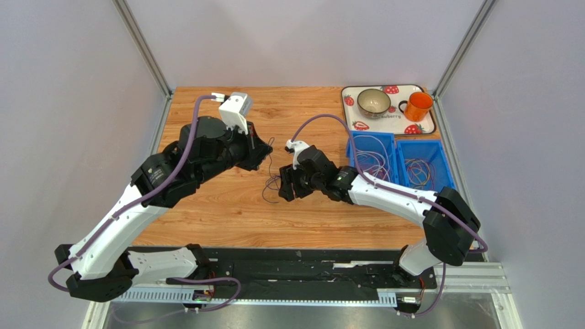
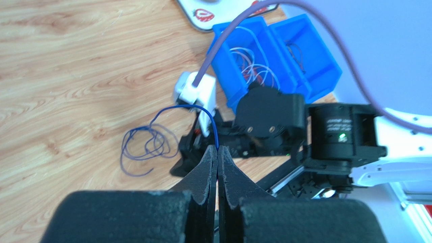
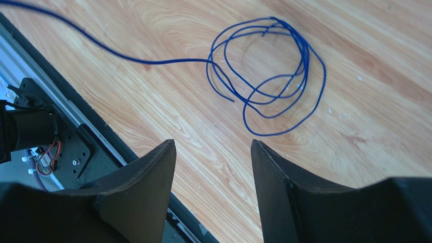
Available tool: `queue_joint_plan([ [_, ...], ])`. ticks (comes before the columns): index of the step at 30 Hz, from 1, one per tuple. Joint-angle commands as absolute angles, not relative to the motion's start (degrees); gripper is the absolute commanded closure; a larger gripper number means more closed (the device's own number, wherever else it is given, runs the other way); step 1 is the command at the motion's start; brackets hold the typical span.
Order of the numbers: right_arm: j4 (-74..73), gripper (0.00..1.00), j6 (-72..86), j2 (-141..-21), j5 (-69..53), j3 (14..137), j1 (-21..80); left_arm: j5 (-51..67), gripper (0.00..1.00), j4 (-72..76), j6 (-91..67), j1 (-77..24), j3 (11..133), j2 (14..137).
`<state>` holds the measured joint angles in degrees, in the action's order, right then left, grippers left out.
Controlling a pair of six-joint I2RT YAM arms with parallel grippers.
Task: Untangle the cables
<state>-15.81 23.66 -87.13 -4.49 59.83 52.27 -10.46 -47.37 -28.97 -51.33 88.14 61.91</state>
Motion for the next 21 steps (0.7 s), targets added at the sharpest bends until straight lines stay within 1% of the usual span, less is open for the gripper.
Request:
queue_joint_plan([
  [1, -9.4, 0.39, 20.1, -85.7, -3.1, 62.2, 54.5, -7.3, 1.00, -47.3, -28.1, -51.2, 93.1, 63.5],
  [7, -6.6, 0.40, 19.4, -86.6, 0.0, 64.3, 56.0, -6.1, 1.00, -47.2, -28.2, -51.2, 96.8, 65.4],
  [11, -4.7, 0.41, 20.3, -86.8, 6.9, 65.2, 56.3, -4.9, 1.00, -46.9, -28.8, -51.2, 98.4, 65.7],
  [15, 1.2, 0.43, 22.3, -88.4, 12.4, 64.6, 57.7, -3.1, 1.00, -45.8, -30.1, -51.2, 100.1, 65.5],
  [21, 2.8, 0.47, 21.9, -91.3, 14.0, 66.0, 59.1, -1.1, 1.00, -45.1, -31.0, -51.2, 104.4, 66.1],
])
